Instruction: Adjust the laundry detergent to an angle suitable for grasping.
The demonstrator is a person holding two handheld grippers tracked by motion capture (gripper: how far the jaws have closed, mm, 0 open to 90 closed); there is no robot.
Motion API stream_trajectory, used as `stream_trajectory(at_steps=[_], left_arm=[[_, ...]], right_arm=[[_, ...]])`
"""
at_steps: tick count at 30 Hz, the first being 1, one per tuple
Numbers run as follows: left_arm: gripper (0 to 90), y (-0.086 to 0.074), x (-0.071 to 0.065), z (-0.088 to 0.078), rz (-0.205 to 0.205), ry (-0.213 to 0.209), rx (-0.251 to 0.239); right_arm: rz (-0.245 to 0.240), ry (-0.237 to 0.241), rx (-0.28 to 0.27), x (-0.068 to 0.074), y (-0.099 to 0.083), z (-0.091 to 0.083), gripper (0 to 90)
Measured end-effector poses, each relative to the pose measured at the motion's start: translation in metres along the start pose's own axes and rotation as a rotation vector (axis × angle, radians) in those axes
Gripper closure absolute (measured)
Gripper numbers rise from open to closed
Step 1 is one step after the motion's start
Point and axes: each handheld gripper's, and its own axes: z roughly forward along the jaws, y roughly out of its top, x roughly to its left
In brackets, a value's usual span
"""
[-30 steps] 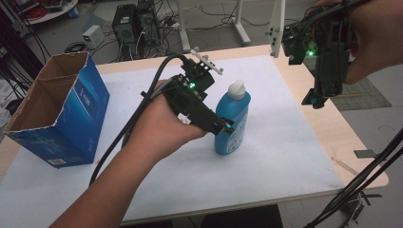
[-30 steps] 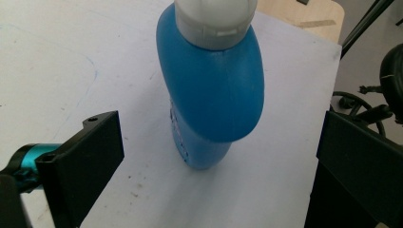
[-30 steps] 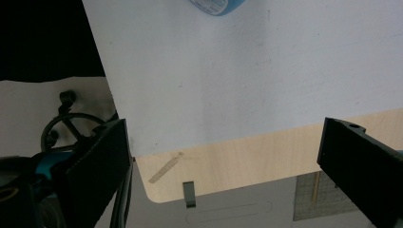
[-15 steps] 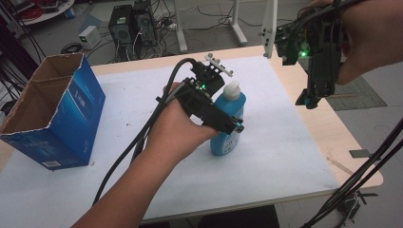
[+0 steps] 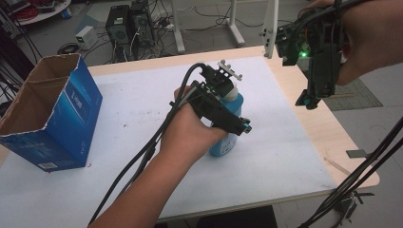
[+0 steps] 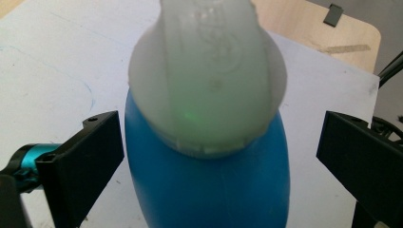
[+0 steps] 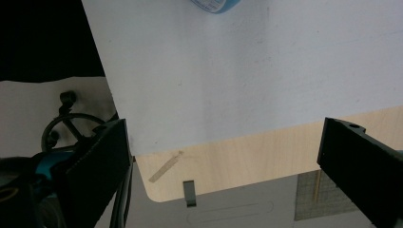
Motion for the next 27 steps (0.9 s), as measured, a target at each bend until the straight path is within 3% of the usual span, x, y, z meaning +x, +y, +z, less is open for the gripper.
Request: stream_trajectory(at_steps=[12, 14, 19, 27], left_arm=[[2.7, 0.001, 0.002, 0.008, -0.021, 0.011, 0.001], [2.7, 0.001, 0.004, 0.009, -0.008, 0.025, 0.02], [2.7, 0.001, 0.005, 0.011, -0.012, 0.025, 0.013], [10.1, 0.001, 0.006, 0.015, -0.041, 0.014, 0.04]], right_arm=[[0.002, 0.003, 0.007, -0.001, 0.002, 0.001, 3.1], [0.006, 0.003, 0.006, -0.001, 0.003, 0.001, 3.1], [0.004, 0.002, 0.007, -0.002, 0.004, 0.002, 3.0], [0.006, 0.001, 0.007, -0.003, 0.004, 0.002, 3.1]])
